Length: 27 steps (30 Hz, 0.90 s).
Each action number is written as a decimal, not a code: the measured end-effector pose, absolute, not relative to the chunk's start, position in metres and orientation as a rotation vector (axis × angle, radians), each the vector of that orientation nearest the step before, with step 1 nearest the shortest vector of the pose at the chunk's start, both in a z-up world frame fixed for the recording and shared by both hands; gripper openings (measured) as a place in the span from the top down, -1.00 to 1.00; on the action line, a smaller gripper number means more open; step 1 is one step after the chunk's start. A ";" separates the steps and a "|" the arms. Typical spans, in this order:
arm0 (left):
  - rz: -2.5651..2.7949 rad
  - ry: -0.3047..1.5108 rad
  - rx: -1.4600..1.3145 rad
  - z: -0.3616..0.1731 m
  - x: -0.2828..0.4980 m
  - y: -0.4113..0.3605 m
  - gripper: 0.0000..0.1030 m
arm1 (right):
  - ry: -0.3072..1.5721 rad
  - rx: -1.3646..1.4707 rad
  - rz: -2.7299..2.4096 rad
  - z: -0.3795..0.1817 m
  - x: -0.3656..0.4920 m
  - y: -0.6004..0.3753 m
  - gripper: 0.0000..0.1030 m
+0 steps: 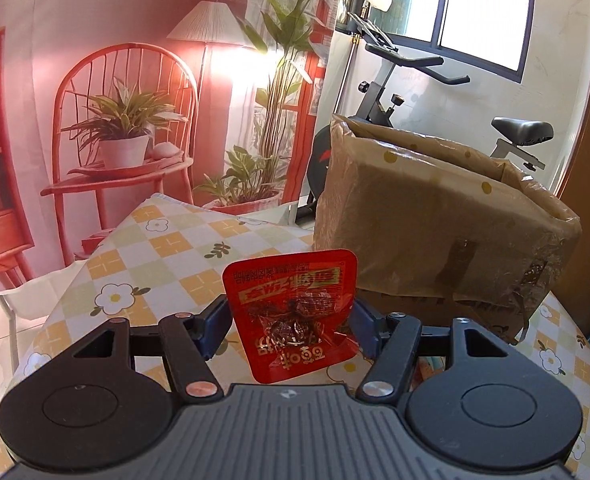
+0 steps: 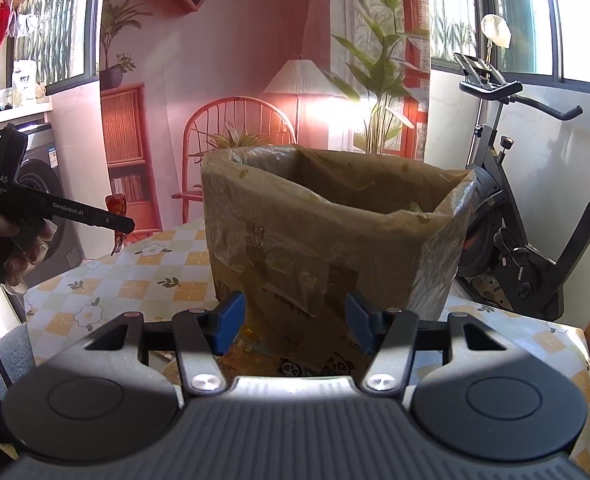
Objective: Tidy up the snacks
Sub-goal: 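Lower the red packet into the box and open the left gripper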
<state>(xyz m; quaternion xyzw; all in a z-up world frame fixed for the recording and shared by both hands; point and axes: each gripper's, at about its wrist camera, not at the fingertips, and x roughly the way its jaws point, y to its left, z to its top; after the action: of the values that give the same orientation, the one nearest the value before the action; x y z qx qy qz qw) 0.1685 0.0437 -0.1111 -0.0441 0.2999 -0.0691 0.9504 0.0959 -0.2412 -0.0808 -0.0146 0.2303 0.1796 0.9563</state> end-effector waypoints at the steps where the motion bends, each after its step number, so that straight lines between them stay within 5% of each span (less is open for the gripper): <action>1: -0.141 0.623 -0.091 -0.116 0.170 0.042 -0.29 | 0.481 -0.034 0.364 -0.087 0.095 -0.242 -0.14; 14: -0.173 0.627 -0.084 -0.126 0.177 0.018 -0.27 | 0.617 0.011 0.330 -0.150 0.109 -0.257 -0.14; 23: -0.268 0.419 -0.049 -0.031 0.217 -0.015 -0.27 | 0.588 0.048 0.322 -0.141 0.112 -0.262 -0.14; 27: -0.333 0.461 -0.053 -0.012 0.274 -0.048 -0.29 | 0.570 0.081 0.302 -0.136 0.116 -0.266 -0.14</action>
<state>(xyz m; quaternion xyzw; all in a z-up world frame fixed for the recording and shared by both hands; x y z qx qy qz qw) 0.2742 -0.0476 -0.0118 -0.0262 0.2273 -0.1642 0.9595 0.1163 -0.2665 -0.1360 0.0398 0.2802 0.1485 0.9476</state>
